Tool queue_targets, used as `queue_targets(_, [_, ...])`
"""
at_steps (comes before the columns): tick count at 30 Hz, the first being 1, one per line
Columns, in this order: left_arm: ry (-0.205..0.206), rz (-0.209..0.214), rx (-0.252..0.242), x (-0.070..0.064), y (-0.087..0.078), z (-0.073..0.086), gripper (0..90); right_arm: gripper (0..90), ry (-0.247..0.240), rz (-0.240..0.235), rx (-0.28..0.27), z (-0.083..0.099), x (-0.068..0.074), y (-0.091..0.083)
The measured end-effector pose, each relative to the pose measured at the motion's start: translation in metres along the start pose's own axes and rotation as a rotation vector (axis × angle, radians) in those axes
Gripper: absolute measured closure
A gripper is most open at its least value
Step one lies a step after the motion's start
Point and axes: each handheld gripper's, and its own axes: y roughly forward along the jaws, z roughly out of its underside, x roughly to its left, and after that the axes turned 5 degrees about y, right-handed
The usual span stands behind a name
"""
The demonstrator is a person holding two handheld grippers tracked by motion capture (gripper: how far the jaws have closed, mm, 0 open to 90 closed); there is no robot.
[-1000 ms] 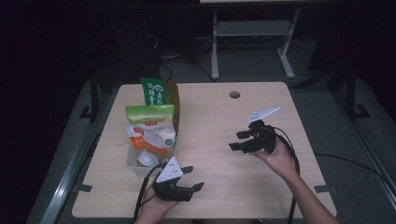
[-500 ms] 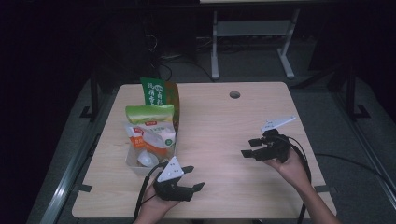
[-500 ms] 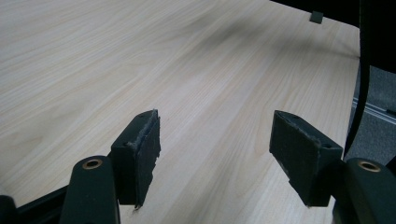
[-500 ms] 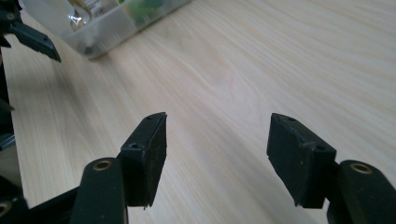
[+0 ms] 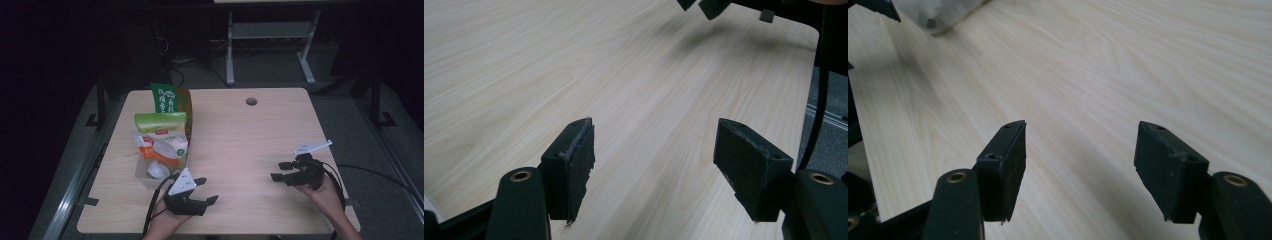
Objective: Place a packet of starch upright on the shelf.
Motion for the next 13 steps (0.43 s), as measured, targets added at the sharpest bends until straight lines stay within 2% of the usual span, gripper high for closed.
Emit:
queue_targets(5, [-0.001,0.005,0.005,-0.002,0.001,0.001,31.9,35.9,0.011,0.011,-0.003,0.016,0.001,-0.005])
queue_targets(13, [0.008,0.009,0.008,-0.004,0.002,0.0,31.2,32.4,0.01,0.016,-0.024,0.037,0.011,-0.01])
